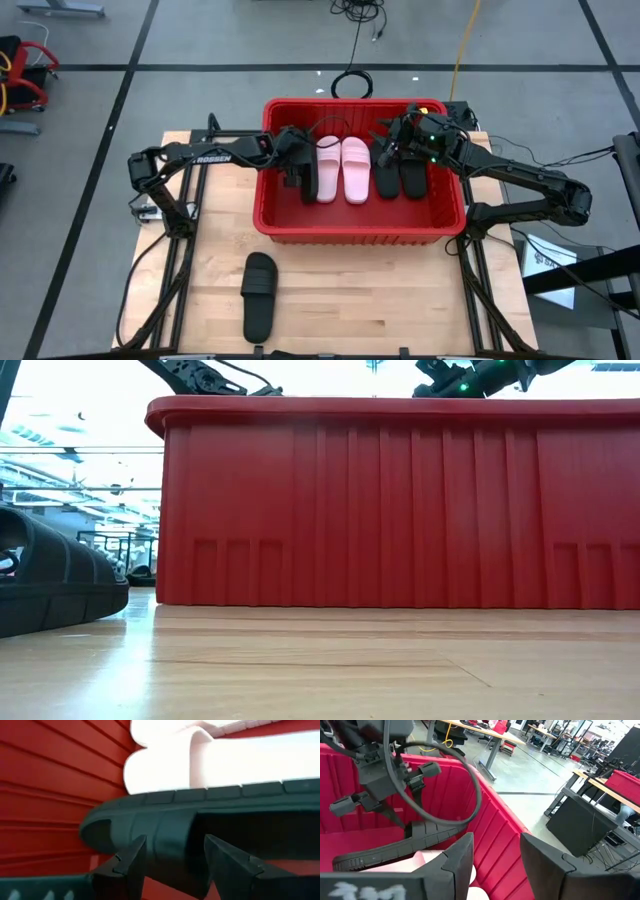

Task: Pick and place slides into bin
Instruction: Put the black slide into the red bin

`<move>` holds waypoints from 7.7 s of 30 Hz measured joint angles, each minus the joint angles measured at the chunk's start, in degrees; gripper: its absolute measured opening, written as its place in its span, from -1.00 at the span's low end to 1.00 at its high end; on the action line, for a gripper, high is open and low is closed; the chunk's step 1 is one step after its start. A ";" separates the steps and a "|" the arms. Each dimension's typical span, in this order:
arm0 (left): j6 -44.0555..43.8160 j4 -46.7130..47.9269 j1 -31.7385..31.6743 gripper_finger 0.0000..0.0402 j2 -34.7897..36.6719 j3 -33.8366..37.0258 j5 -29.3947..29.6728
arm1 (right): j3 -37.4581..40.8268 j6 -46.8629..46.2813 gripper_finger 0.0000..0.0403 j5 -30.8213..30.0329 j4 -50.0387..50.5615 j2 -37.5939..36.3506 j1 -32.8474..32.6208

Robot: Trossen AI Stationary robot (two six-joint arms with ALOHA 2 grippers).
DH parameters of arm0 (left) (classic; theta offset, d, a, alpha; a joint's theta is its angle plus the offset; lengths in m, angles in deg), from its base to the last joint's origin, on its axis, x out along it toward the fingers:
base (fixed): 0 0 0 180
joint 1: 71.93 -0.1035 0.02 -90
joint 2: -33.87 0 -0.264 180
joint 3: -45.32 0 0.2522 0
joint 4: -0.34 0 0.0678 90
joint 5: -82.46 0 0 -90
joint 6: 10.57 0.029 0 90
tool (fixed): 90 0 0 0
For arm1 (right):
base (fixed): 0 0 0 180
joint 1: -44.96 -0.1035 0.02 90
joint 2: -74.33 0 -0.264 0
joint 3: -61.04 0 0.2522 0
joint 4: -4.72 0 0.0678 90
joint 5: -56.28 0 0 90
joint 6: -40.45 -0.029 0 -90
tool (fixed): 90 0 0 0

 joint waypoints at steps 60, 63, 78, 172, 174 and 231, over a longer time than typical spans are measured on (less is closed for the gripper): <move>-6.17 11.51 5.41 -1.00 -7.56 -6.64 27.80 | 3.52 -0.32 -0.25 2.80 -6.06 0.02 0.00; -5.26 13.02 5.51 -1.00 -11.42 -8.62 28.89 | 3.52 -0.37 -0.25 2.80 -6.10 0.02 0.00; -8.85 26.93 5.25 -1.00 -19.58 -21.63 29.88 | 3.54 -0.92 -0.25 2.93 -5.84 0.02 0.00; -13.49 24.11 3.52 -0.34 -16.77 -21.62 17.61 | 3.54 -2.40 -0.25 2.99 -5.25 0.02 -0.13; -14.24 24.30 3.03 -0.34 -16.79 -21.58 18.15 | 3.54 -2.40 -0.25 2.99 -5.22 0.02 -0.13; 25.05 21.45 0.20 -0.99 -16.88 -20.60 17.54 | 3.54 -2.78 -0.25 3.02 -4.84 0.00 -0.15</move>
